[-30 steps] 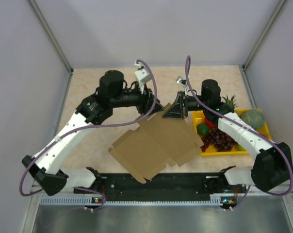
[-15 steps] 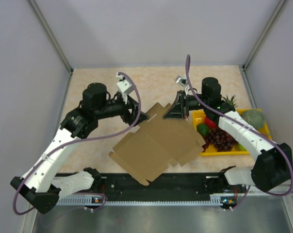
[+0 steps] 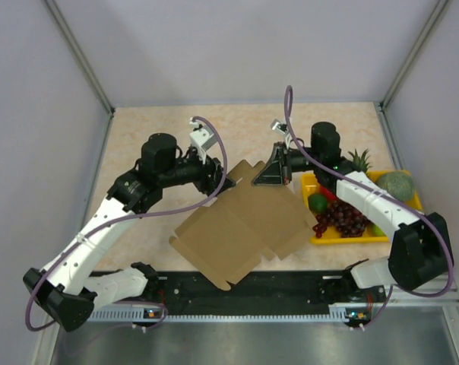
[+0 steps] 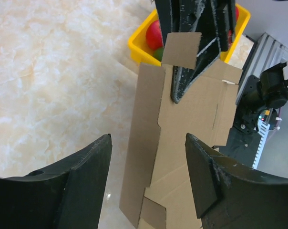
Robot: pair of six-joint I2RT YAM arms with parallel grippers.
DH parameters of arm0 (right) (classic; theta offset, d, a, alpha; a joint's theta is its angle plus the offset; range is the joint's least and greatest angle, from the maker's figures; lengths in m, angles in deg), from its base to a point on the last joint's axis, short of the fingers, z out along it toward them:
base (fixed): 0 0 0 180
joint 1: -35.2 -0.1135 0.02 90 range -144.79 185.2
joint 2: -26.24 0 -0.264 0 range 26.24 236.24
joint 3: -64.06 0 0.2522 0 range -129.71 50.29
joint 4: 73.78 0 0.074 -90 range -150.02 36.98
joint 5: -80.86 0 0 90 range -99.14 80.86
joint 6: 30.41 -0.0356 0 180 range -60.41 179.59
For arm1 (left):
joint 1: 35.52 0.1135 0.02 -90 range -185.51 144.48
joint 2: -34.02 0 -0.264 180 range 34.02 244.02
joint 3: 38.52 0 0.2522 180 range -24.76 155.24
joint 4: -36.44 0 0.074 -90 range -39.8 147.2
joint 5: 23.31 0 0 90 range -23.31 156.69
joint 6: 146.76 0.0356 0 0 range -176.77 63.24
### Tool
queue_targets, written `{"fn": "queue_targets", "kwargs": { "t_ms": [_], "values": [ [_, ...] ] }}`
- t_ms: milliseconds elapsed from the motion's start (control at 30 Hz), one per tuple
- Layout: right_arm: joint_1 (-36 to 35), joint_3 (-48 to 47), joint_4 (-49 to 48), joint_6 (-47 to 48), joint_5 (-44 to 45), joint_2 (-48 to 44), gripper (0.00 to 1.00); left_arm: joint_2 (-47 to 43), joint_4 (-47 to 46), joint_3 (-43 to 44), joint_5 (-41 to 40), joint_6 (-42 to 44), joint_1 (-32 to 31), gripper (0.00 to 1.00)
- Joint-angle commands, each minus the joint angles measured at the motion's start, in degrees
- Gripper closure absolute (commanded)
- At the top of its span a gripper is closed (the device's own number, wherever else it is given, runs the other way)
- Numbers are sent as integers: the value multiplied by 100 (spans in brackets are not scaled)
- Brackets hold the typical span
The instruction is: Fold the paper box
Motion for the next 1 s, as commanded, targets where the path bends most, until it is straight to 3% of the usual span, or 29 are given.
{"fn": "queue_targets", "kwargs": {
  "t_ms": [0, 133, 300, 367, 400, 600, 700, 767, 967],
  "values": [
    [-54, -217, 283, 470, -49, 132, 100, 295, -666, -281, -137, -190, 8, 35],
    [-54, -385, 741, 787, 57, 220, 100, 356, -1237, -518, -314, -208, 8, 49],
    [-54, -516, 1197, 1103, 407, 264, 100, 295, -1625, -712, -629, -93, 8, 91],
    [-54, -552, 1575, 1304, 619, 273, 97, 243, -1861, -896, -673, -67, 8, 99],
    [-63, -569, 1716, 1375, 811, 273, 86, 234, -1898, -940, -674, -41, 8, 100],
    [-45, -386, 2227, 1657, 1357, 80, 63, 75, -2275, -1318, -981, -6, 25, 100],
    [-10, -280, 2244, 1692, 1515, -61, 64, 22, -2451, -1459, -972, 82, 43, 100],
    [-1, -288, 2331, 1745, 1638, -87, 74, 49, -2522, -1521, -981, 100, 60, 100],
    [-18, -411, 2745, 2105, 2596, -210, 82, 277, -2768, -1644, -990, -14, 122, 100]
  ]
}}
